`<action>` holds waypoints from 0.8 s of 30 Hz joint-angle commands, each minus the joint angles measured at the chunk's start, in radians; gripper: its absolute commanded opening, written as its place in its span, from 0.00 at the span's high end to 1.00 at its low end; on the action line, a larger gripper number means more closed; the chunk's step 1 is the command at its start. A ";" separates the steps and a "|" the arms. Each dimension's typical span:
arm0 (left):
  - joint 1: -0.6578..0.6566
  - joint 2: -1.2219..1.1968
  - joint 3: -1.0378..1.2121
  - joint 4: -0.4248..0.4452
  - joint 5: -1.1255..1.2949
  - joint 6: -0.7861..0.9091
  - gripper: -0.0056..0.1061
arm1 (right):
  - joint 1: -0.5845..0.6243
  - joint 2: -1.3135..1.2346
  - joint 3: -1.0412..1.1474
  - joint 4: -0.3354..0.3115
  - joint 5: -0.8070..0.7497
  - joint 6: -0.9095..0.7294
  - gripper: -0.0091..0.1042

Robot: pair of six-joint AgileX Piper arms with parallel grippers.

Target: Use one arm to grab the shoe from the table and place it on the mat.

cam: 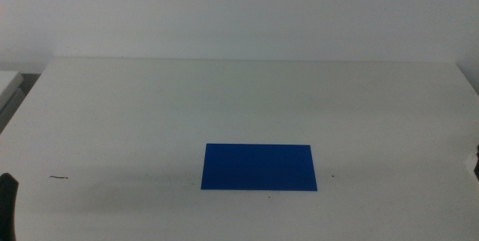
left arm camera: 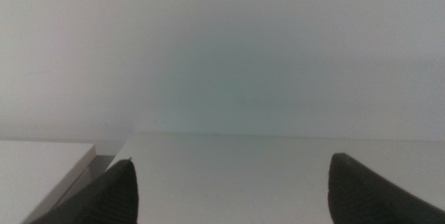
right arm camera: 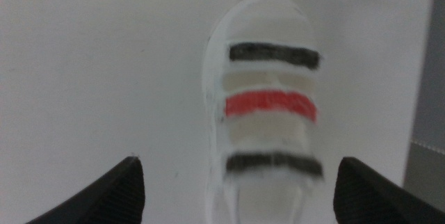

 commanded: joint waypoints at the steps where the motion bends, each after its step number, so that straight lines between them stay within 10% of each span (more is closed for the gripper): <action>1: 0.000 -0.004 0.000 0.000 -0.012 -0.001 0.11 | -0.005 0.045 -0.006 -0.019 -0.048 -0.009 0.10; 6: 0.000 -0.004 0.000 0.000 -0.012 -0.001 0.11 | -0.005 0.121 -0.006 -0.025 -0.080 -0.003 0.21; 13: 0.000 -0.004 0.000 0.000 -0.012 -0.001 0.11 | 0.083 0.099 -0.023 -0.030 -0.024 0.030 0.93; 24: 0.000 -0.004 0.000 0.000 -0.012 -0.001 0.11 | 0.676 0.180 -0.446 -0.047 0.187 0.212 0.93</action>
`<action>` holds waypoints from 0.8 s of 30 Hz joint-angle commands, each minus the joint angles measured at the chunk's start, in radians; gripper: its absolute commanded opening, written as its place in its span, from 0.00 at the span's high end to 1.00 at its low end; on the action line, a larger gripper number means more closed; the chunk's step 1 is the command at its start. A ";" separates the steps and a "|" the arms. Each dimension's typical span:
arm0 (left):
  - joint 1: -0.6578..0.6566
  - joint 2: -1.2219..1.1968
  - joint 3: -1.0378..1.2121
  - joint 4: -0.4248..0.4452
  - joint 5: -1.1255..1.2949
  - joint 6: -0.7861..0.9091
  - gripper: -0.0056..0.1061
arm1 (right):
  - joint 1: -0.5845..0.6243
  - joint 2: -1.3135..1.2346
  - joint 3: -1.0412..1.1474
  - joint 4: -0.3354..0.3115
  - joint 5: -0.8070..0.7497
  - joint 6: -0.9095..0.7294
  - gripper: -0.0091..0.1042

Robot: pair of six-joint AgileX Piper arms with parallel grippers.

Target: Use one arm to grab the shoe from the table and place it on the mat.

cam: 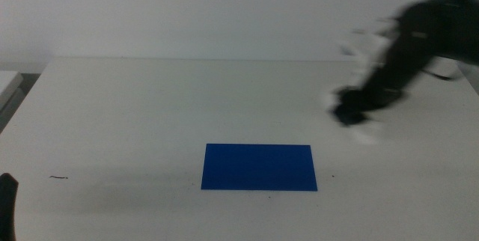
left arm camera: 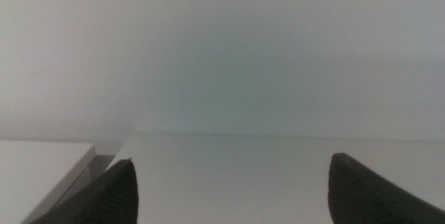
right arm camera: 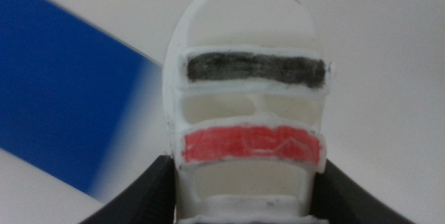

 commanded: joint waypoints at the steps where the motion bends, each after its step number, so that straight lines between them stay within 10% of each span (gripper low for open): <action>1: 0.000 -0.004 0.000 0.000 -0.012 -0.001 0.11 | 0.112 0.079 -0.118 0.015 0.049 0.014 0.93; 16: 0.000 -0.004 0.000 0.000 -0.012 -0.001 0.11 | 0.338 0.382 -0.500 0.041 0.237 0.063 0.94; 24: 0.000 -0.004 0.000 0.000 -0.012 -0.001 0.11 | 0.338 0.392 -0.487 0.067 0.242 -0.731 0.94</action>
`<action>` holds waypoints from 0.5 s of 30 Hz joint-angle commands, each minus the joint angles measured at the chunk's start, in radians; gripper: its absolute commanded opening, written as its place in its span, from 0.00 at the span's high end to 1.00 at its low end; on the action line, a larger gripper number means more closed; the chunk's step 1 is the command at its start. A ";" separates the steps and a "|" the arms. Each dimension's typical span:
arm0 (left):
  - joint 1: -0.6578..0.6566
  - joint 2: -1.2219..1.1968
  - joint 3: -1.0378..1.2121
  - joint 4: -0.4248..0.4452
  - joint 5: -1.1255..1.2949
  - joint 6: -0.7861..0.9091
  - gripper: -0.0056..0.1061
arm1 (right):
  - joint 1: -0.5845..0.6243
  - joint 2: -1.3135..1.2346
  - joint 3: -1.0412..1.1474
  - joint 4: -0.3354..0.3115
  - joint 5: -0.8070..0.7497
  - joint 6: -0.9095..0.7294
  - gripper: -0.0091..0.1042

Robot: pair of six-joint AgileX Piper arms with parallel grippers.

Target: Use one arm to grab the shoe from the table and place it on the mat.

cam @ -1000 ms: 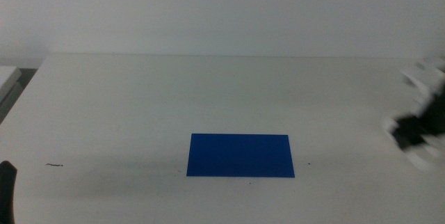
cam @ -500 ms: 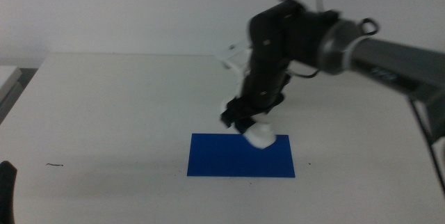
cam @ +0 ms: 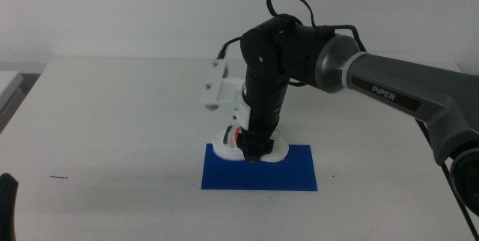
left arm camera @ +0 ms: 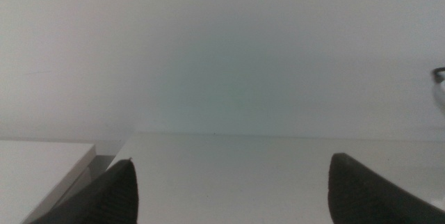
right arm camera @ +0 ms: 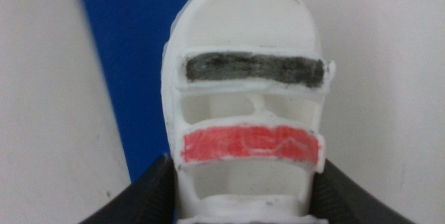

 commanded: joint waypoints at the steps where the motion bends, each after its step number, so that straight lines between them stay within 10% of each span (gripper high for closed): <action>1: 0.000 -0.004 0.000 0.000 -0.012 -0.001 0.11 | 0.000 0.006 0.003 0.014 0.004 -0.205 0.94; 15: 0.000 -0.004 0.000 0.000 -0.012 -0.001 0.11 | 0.000 0.074 0.003 0.023 -0.004 -0.160 0.85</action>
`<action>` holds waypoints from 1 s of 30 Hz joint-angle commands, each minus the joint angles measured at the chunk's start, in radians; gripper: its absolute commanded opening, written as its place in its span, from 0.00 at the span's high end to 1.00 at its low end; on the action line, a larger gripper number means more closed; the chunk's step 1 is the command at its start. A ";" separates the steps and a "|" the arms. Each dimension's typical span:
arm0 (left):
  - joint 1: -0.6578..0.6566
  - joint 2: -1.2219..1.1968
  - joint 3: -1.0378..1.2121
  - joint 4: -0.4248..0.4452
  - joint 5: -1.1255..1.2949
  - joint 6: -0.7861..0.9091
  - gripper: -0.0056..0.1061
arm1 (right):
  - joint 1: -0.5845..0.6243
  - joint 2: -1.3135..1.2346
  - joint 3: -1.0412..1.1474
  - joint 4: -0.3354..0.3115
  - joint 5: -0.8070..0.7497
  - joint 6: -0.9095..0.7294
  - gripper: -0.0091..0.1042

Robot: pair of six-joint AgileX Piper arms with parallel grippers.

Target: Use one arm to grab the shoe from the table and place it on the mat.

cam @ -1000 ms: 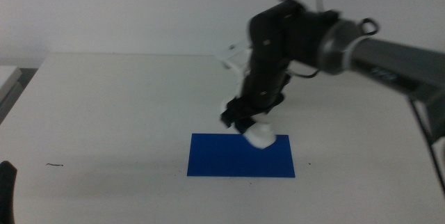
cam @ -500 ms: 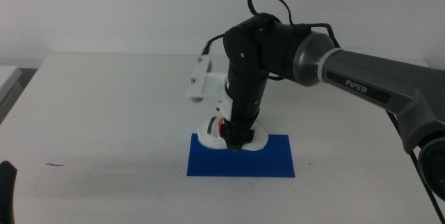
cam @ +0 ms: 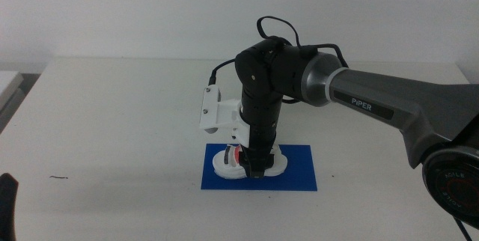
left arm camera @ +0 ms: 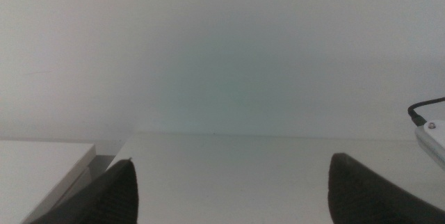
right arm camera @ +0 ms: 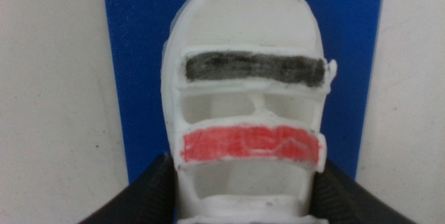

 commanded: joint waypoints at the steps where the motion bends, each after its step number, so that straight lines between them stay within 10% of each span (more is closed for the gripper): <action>1: 0.000 -0.004 0.000 0.000 -0.012 -0.001 0.11 | 0.000 0.000 0.003 -0.002 -0.008 0.002 0.77; 11: 0.000 -0.004 0.000 0.000 -0.012 -0.001 0.11 | -0.004 -0.018 0.003 0.007 -0.029 0.030 0.30; 30: 0.000 -0.004 0.000 0.000 -0.012 -0.001 0.11 | -0.399 -1.517 1.442 -0.007 -1.016 0.763 0.28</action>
